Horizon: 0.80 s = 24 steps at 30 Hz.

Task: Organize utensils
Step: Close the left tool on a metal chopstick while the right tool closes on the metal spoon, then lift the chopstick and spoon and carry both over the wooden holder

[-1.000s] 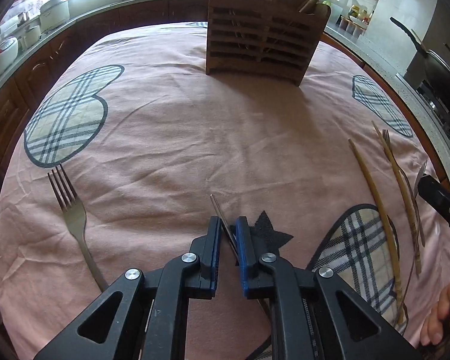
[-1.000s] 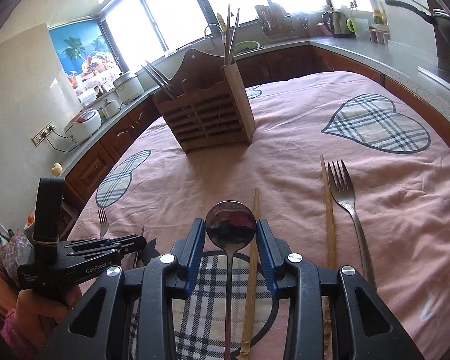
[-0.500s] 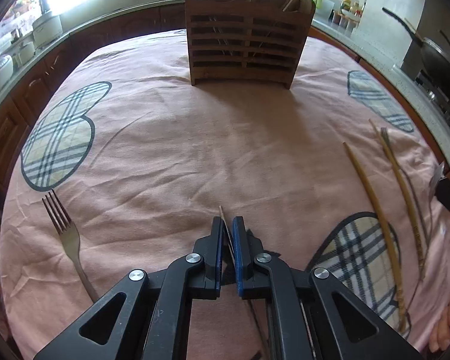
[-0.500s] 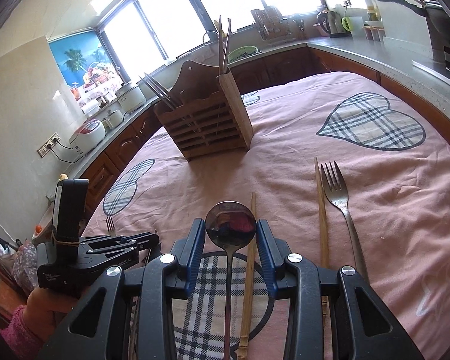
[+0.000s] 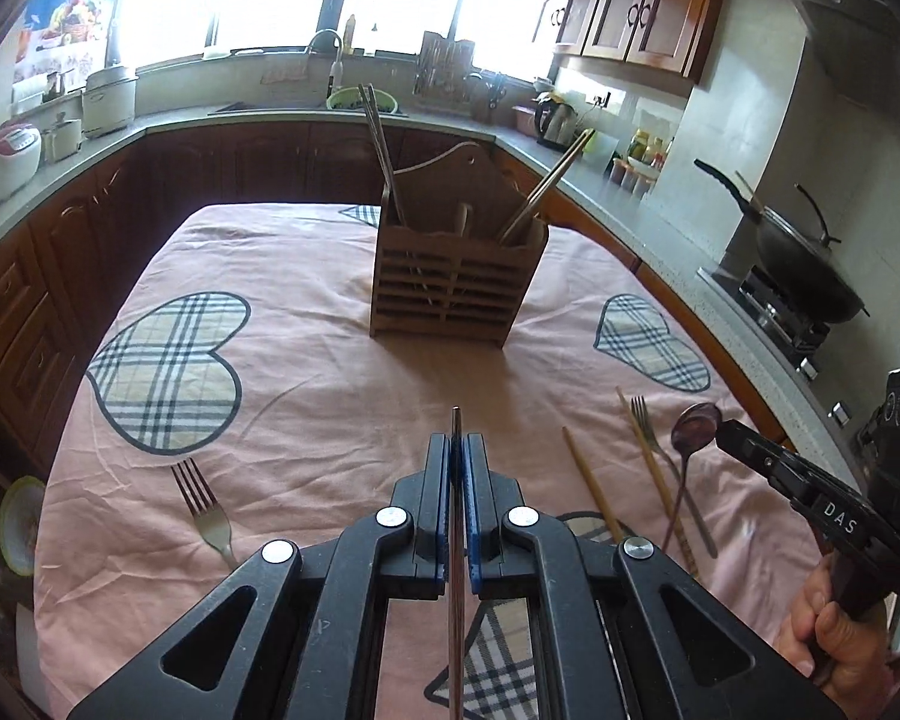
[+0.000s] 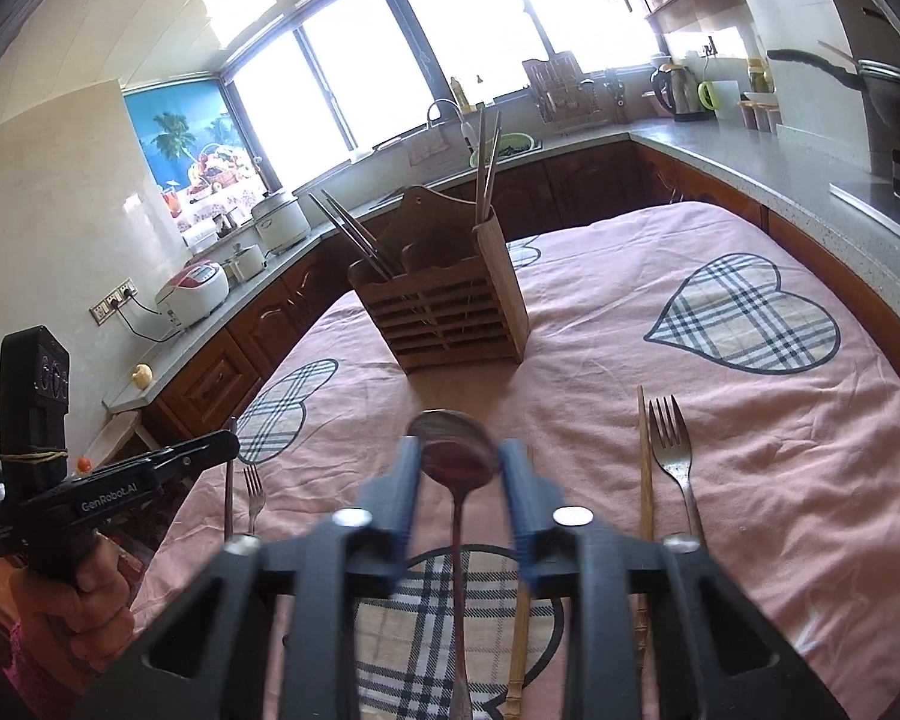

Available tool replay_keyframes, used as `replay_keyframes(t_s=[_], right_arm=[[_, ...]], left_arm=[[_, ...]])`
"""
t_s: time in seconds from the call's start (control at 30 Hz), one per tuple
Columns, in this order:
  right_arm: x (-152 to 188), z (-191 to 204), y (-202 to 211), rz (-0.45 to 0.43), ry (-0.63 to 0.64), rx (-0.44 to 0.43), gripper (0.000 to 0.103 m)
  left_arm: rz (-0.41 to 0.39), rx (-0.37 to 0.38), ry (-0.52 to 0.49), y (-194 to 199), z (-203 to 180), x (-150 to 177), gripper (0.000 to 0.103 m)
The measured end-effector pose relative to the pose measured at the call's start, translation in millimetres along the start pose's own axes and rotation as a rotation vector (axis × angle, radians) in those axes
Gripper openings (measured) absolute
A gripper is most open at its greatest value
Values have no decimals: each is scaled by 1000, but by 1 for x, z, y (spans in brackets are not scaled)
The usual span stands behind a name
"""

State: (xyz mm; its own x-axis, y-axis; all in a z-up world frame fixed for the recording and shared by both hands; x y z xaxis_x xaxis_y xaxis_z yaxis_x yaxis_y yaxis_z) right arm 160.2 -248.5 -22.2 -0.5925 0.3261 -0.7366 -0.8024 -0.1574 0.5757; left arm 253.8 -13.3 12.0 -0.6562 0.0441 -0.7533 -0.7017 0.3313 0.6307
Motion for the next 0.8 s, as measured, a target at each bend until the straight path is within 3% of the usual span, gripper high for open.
replay_keyframes(t_s=[0.33,0.43,0.5,0.57,0.8], right_arm=[[-8,10,-4,-2,34,8,0],[-3,3,-21,55,4,15,11],[3,-3,-37,93,-23,11,33],[12,-5,-55,146,-20,34,43],[34,-3,-107,264,13,67,43]], left_arm=[[-50,15,36,29,13,5,3],[-47,18,50,24,19,3,3],[-45,18,61,21,22,2,3],[-43,17,70,19,25,1,3],[-43,21,100,14,38,-2,3]])
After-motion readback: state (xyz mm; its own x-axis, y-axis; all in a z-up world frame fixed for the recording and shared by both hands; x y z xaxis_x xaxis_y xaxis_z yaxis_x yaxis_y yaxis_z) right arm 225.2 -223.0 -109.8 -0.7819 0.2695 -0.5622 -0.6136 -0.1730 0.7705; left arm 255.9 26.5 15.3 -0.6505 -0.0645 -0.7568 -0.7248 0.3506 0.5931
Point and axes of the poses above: each gripper's, at about its wrist camera, not at the fingertips, and y roughly against the way its jaws point, z to its left, x to its underside, the point moved 2 cm from there along -y, roughly the way its jaws point, and after that the axes turned 4 degrees about -y, right-handed, at the moved point
